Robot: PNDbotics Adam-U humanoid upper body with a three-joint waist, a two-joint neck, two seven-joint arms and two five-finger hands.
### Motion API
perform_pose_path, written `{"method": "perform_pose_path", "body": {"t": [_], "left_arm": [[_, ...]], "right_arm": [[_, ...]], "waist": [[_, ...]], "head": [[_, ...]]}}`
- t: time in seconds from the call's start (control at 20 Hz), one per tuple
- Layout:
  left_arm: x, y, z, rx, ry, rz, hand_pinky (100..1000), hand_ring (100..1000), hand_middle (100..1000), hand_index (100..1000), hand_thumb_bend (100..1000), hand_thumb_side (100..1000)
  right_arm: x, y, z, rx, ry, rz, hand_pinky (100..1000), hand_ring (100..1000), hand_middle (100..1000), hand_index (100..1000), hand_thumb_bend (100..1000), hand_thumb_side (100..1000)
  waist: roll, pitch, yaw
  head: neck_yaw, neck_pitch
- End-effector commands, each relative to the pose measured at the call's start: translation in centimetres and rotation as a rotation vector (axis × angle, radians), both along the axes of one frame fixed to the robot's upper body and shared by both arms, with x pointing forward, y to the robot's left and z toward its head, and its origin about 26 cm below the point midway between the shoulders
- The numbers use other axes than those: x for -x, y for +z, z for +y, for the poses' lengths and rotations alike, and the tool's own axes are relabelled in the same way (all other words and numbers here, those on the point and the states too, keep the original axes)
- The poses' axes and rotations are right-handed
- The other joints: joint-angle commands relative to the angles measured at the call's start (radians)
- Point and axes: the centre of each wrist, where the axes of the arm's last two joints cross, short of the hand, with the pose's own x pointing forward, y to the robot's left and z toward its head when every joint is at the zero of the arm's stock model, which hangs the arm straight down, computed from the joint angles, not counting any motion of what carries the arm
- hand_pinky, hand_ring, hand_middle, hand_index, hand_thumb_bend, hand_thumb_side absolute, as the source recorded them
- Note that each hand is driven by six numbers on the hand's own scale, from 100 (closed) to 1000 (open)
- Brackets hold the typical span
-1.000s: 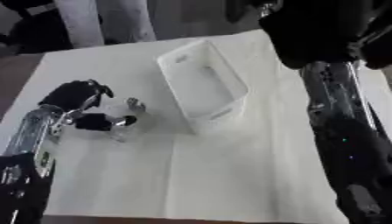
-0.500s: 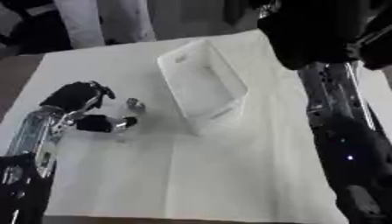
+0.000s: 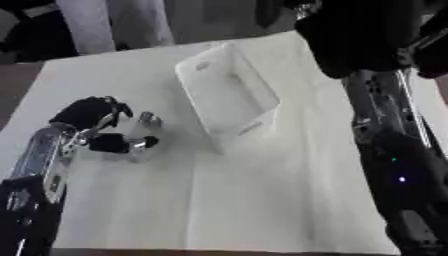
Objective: Pick up objects on the table and place them in the box.
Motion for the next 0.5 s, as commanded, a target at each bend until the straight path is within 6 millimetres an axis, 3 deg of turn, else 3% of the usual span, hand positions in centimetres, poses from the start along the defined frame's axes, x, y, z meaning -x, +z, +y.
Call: {"method": "perform_pose_path", "body": {"t": [0.05,0.5], "left_arm": [[-0.41,0.58,0.52,-0.027,0.016,-0.010,100,232,423,768,593,1000],[-0.80,0.41,0.80,-0.050,0.015,-0.006,100,233,422,767,599,1000]], "right_arm": [[0.52,1.08,0.07,-0.005,0.012,-0.064,663,818,933,459,100,810],[0.62,1.21,0.13,0.001,0.014,-0.071,663,818,933,457,100,810]], "waist": [[-0.004,-0.008,-0.003],[0.000,-0.002,-0.006]], "head": [[0.002,0.000],[0.003,0.000]]}}
